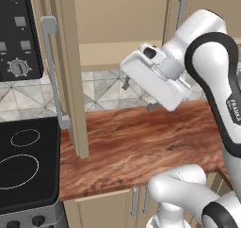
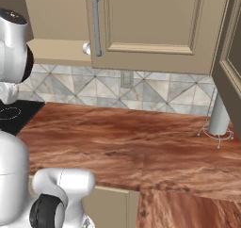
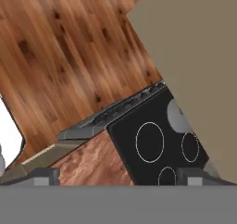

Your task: Open the cabinet and move the ladle to the pot. Then close the cabinet.

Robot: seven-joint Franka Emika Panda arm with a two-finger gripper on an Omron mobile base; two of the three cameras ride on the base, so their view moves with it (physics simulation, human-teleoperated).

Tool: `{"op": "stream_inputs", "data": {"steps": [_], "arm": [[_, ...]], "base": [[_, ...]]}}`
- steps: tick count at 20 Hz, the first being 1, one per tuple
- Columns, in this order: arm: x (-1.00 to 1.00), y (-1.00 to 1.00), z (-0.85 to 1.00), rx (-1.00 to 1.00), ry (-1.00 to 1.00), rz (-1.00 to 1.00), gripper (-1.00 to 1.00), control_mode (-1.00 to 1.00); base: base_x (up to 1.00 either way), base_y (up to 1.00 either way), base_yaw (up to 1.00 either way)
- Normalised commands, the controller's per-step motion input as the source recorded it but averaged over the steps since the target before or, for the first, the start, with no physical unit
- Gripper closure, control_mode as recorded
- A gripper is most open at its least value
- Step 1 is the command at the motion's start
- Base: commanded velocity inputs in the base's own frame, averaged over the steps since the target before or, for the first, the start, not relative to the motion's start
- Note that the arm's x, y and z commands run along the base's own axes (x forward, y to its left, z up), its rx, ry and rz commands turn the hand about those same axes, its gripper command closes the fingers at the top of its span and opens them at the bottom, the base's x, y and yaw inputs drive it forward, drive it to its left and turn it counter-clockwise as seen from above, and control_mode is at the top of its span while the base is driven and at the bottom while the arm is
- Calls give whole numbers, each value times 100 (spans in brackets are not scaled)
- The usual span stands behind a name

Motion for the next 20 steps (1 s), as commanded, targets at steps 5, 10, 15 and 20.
{"op": "stream_inputs", "data": {"steps": [5, 10, 15, 20], "arm": [[49, -8, 8, -23, -19, 0, -100, -100], [30, -2, 11, -33, -20, 1, -100, -100], [27, -7, 5, -24, -24, 0, -100, -100], [28, -47, -3, -11, -34, 4, -100, -100]], "base": [[0, 0, 0], [0, 0, 0], [0, 0, 0], [0, 0, 0]]}}
